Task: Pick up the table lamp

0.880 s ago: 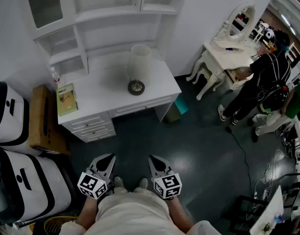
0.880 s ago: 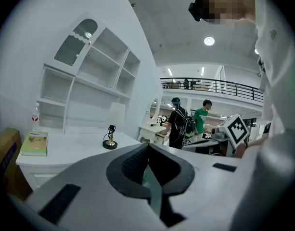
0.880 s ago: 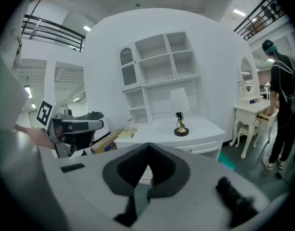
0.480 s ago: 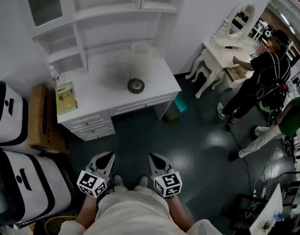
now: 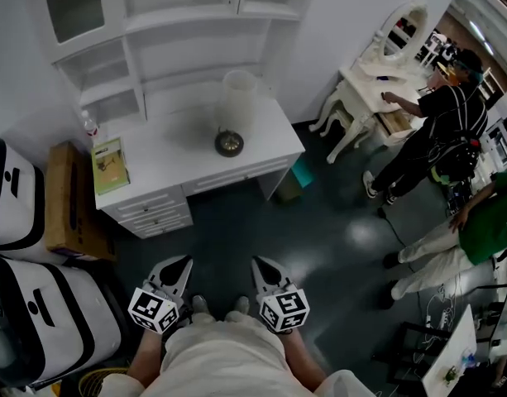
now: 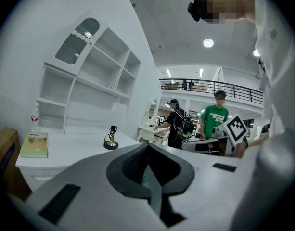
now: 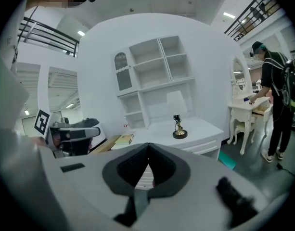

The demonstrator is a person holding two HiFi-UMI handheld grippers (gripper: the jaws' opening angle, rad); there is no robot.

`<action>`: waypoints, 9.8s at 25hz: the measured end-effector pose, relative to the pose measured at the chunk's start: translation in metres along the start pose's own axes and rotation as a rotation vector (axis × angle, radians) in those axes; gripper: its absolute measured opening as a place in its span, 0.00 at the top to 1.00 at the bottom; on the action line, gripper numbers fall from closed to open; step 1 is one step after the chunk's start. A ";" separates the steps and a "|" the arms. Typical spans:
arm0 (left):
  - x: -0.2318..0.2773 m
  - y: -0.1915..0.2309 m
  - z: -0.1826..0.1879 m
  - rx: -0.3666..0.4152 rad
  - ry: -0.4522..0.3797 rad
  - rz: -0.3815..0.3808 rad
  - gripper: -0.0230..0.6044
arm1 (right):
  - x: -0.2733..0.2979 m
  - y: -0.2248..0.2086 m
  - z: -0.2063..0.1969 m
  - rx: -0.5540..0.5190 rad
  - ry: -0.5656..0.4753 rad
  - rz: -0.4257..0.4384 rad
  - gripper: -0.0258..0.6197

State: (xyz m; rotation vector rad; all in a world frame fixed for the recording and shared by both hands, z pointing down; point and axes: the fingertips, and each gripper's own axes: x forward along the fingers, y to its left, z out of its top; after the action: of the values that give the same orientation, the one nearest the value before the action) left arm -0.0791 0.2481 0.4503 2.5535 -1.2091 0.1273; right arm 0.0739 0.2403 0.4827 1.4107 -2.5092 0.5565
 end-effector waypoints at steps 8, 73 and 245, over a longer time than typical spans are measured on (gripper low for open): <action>-0.014 0.021 -0.006 0.010 0.007 -0.010 0.95 | 0.015 0.014 -0.005 -0.004 -0.001 -0.035 0.94; 0.213 0.185 0.067 -0.026 0.016 0.156 0.95 | 0.253 -0.156 0.095 -0.074 0.071 0.081 0.94; 0.293 0.282 0.083 -0.076 0.007 -0.054 0.95 | 0.494 -0.218 0.131 0.036 0.217 -0.035 0.89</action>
State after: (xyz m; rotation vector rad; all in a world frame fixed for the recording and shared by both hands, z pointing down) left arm -0.1120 -0.1625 0.5019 2.5153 -1.1197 0.0761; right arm 0.0034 -0.3003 0.5892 1.3252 -2.3110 0.7112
